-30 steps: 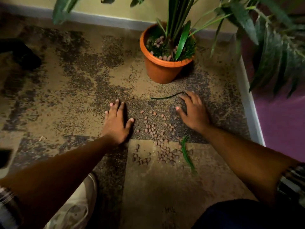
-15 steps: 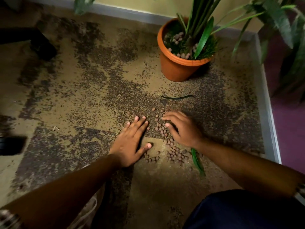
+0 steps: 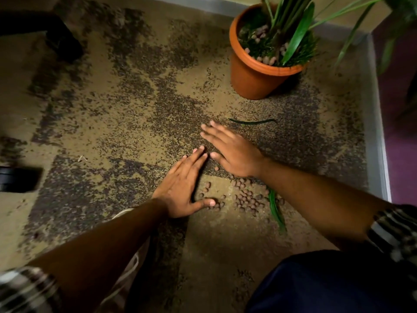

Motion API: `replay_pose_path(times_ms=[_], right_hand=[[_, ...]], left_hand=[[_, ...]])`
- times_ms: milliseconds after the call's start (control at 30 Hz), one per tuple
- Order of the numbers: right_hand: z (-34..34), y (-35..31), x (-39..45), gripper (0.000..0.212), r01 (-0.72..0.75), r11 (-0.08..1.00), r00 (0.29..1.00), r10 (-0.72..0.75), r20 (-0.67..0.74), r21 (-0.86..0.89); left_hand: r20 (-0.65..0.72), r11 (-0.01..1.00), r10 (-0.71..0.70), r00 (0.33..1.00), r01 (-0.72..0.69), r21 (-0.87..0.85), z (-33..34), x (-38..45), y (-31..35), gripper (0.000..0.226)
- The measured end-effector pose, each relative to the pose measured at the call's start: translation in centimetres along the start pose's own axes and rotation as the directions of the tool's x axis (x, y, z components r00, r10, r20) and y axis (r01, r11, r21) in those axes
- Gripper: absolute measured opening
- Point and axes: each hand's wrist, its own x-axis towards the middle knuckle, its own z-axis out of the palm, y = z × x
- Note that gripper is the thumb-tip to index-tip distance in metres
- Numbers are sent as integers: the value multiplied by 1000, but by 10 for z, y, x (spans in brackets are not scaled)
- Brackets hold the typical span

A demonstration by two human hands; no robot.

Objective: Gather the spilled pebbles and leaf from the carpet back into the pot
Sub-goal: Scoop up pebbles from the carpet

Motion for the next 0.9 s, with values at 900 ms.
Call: replay_pose_path(times_ms=[900], right_hand=[[12,-35,-149,73,-508,815,757,577,-308,277]], left_hand=[[221,955,149,964,-198,221,-6,-42,-16,123]])
